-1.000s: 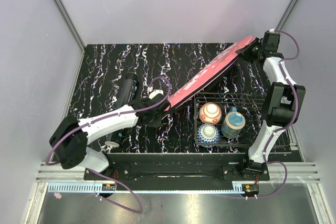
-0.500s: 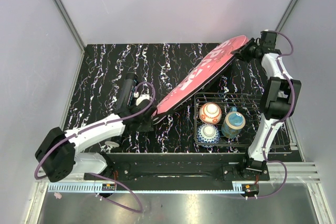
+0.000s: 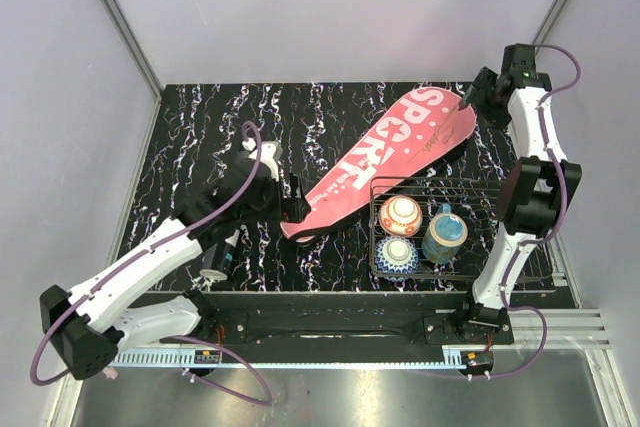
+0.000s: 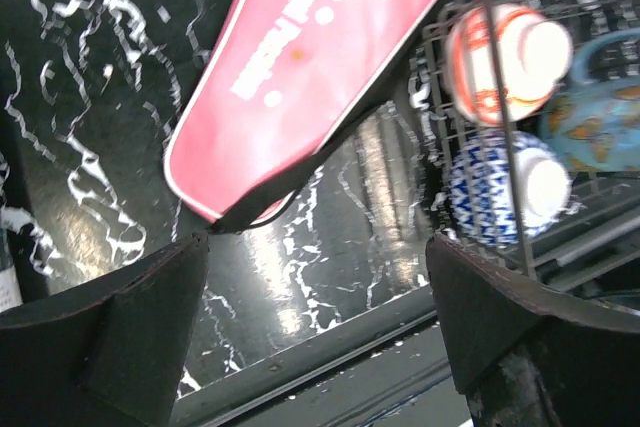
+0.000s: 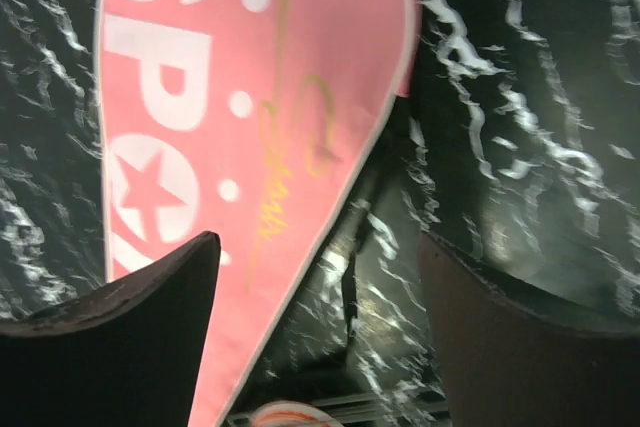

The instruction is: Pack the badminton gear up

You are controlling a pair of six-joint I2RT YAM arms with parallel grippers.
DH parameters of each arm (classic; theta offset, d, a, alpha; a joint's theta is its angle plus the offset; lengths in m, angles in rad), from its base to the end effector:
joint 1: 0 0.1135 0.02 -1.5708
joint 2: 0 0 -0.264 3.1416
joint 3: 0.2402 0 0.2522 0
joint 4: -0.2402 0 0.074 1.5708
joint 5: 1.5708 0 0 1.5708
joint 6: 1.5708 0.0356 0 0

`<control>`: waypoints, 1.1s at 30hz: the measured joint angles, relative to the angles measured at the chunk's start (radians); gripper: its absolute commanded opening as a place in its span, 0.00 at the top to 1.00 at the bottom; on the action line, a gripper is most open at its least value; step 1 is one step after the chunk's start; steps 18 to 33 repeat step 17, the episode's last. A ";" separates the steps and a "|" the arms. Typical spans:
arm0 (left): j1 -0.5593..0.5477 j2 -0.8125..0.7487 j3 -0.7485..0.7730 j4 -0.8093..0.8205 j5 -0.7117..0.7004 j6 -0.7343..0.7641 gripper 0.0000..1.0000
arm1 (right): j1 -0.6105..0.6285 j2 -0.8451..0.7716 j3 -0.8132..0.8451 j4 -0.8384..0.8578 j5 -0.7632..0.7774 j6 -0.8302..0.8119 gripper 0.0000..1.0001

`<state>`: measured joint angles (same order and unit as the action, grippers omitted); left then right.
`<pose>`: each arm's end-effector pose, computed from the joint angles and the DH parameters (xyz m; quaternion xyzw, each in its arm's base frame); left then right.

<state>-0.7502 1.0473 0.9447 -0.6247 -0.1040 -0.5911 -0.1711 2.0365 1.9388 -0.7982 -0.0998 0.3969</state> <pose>0.1631 -0.1470 0.3040 0.0512 0.9099 -0.2169 0.3497 0.4505 -0.0742 0.2998 0.2482 0.9093 0.0840 0.3233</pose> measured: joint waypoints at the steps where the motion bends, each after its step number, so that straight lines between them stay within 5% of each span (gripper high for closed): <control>1: 0.002 -0.008 0.015 0.007 0.012 0.010 0.06 | 0.006 -0.014 0.009 -0.029 0.042 -0.022 0.14; 7: 0.003 -0.072 0.049 0.077 0.089 0.051 0.04 | 0.060 -0.183 -0.009 -0.106 0.219 -0.121 0.08; 17: 0.003 -0.262 0.190 0.204 0.127 0.161 0.02 | 0.287 -0.855 -0.424 0.210 -0.059 -0.158 0.00; 33: 0.003 -0.262 0.190 0.204 0.127 0.161 0.02 | 0.287 -0.855 -0.424 0.210 -0.059 -0.158 0.00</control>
